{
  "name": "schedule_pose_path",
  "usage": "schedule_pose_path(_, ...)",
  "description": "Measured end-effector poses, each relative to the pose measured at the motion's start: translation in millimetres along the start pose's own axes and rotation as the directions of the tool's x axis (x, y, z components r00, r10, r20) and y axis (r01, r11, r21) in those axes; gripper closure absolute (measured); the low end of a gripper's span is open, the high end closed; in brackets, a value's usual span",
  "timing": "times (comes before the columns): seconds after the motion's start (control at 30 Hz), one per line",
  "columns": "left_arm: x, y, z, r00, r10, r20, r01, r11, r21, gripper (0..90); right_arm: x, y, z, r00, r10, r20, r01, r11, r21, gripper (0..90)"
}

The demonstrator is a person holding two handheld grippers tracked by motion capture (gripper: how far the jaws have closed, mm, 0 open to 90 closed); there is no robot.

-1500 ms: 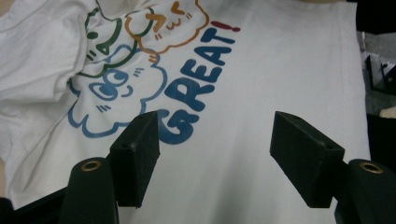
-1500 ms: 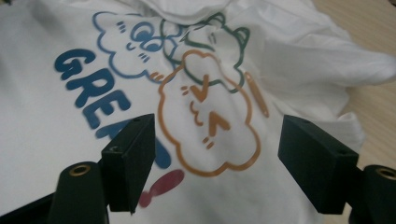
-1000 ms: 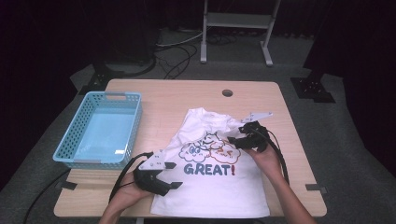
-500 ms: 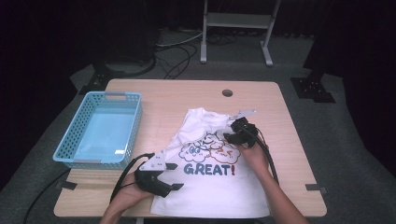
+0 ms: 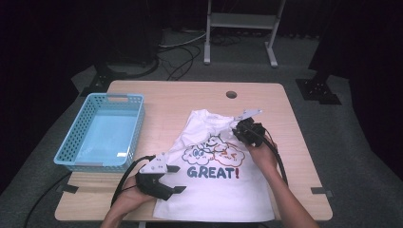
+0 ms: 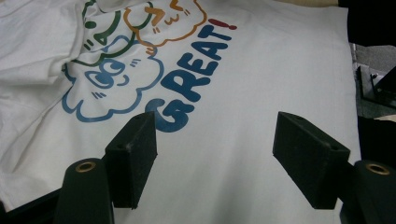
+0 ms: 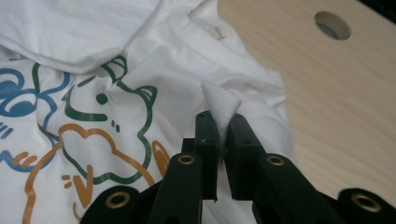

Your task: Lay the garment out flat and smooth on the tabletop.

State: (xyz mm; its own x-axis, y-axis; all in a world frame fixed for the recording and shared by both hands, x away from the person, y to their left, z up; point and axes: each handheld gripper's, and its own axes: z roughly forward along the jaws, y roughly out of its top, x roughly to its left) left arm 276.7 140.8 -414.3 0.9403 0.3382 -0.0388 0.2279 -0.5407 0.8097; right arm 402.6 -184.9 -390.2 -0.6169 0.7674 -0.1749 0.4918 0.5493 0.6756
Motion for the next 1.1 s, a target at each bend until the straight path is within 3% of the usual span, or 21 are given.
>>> schedule_pose_path(0.17,-0.2,-0.5,1.1,1.0000,0.000,0.001,0.000,1.0000,0.002,29.9,-13.5,12.5,-18.8,0.9994,-0.016,0.030,0.017,1.000,-0.022,84.6)
schedule_pose_path(0.47,1.4,-1.6,-0.3,0.9999,-0.010,-0.003,0.010,0.9999,-0.006,29.8,-42.7,21.3,-28.9,0.9958,0.003,0.092,-0.001,1.000,-0.027,84.7)
schedule_pose_path(0.77,3.1,-3.3,-0.2,0.9998,-0.017,-0.005,0.017,0.9998,-0.003,29.8,-72.0,3.6,-11.9,0.9884,0.064,0.138,-0.072,0.996,0.051,84.5)
schedule_pose_path(1.1,4.3,-4.6,-0.7,0.9997,-0.023,-0.008,0.023,0.9997,-0.003,29.8,-86.8,-14.4,10.4,0.9824,0.098,0.159,-0.121,0.982,0.143,84.5)
